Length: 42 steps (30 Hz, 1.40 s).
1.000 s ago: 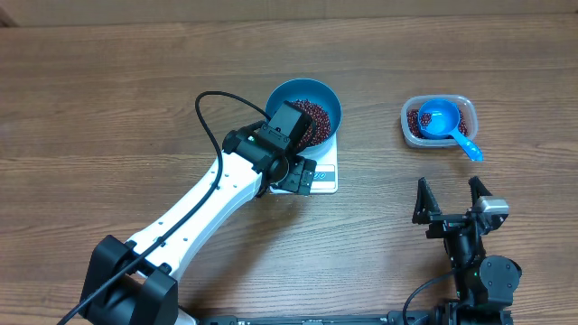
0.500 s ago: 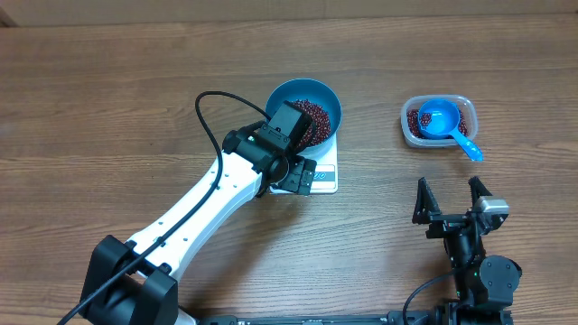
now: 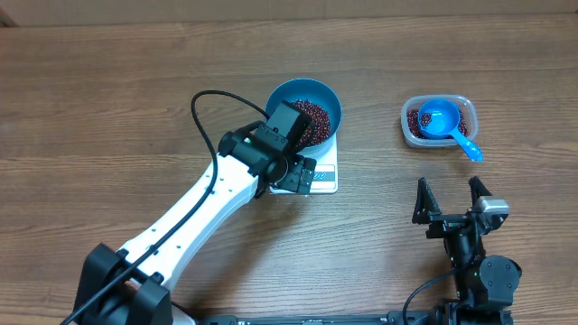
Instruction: Scoop item into bowl and weigh 150g on scale
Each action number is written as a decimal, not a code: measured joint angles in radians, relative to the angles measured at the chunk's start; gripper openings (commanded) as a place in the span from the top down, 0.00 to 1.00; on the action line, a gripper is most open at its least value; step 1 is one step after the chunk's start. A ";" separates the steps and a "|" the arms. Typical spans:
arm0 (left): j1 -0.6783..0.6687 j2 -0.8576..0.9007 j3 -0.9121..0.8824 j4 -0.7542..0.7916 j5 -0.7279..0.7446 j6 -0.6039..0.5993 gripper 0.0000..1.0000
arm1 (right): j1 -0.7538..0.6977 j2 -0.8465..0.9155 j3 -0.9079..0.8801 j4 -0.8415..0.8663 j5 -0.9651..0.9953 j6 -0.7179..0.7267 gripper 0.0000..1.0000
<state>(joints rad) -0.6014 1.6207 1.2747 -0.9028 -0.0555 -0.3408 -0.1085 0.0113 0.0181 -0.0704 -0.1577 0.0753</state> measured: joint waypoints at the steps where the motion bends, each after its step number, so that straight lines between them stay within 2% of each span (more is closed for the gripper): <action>1: 0.000 -0.011 0.000 0.000 0.000 0.000 0.00 | 0.000 0.000 0.000 0.000 0.000 0.000 0.00; 12: 0.000 -0.216 0.000 -0.002 0.000 0.000 0.01 | 0.000 0.000 0.000 0.000 0.000 0.000 0.00; 18: 0.000 -0.458 0.000 -0.045 0.000 0.008 0.00 | 0.000 0.000 0.000 0.000 0.000 0.000 0.00; 26: 0.053 -0.813 -0.053 -0.014 -0.001 0.008 0.01 | 0.000 0.000 0.000 -0.001 0.001 0.000 0.00; 34: 0.154 -1.146 -0.313 0.084 -0.001 0.008 0.00 | 0.000 0.000 0.000 -0.001 0.001 0.001 0.00; 42: 0.217 -1.452 -0.687 0.336 0.003 0.009 0.00 | 0.000 0.000 0.000 -0.001 0.001 0.003 0.00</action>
<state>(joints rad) -0.3843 0.1688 0.5873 -0.5663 -0.0521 -0.3321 -0.1085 0.0109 0.0181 -0.0715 -0.1570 0.0780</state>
